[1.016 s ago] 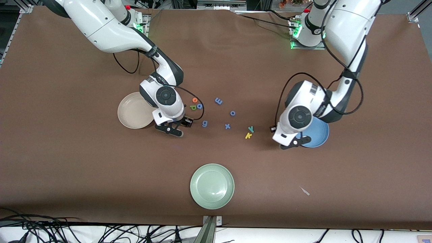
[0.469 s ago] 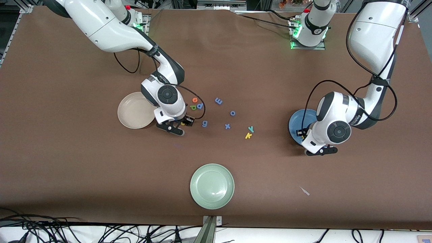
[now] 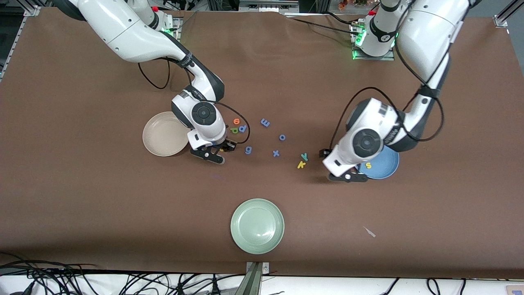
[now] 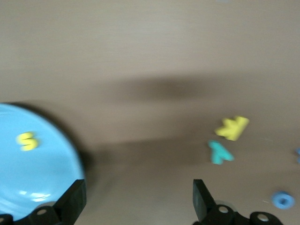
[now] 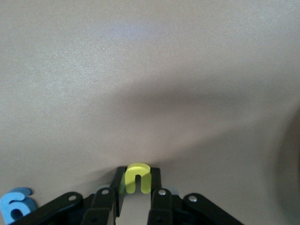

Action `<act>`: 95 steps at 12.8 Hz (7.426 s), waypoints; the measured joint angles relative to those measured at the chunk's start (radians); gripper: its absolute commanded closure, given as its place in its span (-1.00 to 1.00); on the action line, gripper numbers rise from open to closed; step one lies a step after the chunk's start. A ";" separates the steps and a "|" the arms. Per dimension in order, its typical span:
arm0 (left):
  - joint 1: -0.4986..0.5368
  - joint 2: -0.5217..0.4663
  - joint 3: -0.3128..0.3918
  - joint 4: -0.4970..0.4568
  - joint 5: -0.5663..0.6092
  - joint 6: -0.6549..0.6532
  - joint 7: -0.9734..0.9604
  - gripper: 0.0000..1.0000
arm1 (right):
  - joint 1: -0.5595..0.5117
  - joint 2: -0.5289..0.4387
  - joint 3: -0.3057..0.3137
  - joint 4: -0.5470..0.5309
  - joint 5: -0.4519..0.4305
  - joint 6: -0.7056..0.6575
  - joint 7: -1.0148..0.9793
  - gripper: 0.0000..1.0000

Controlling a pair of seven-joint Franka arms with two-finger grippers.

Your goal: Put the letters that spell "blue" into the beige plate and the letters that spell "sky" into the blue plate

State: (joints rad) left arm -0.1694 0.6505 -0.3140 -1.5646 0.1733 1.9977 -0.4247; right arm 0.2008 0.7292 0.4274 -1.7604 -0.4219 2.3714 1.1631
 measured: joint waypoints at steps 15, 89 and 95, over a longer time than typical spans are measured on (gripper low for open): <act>-0.111 0.202 0.010 0.054 0.031 0.283 0.273 0.59 | -0.201 -0.447 -0.019 -0.399 0.158 -0.140 -0.547 -0.49; 0.333 -0.033 -0.107 -0.006 0.089 -0.274 0.124 -1.00 | 0.031 -0.052 0.026 -0.097 0.068 0.044 -0.080 -0.50; 0.327 -0.301 -0.137 0.120 0.077 -0.335 0.201 -1.00 | 0.039 -0.040 0.026 -0.099 0.068 0.047 -0.052 -0.50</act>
State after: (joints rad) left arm 0.1579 0.3497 -0.4508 -1.4445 0.2506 1.6625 -0.2236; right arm 0.2393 0.6895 0.4530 -1.8591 -0.3541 2.4188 1.1108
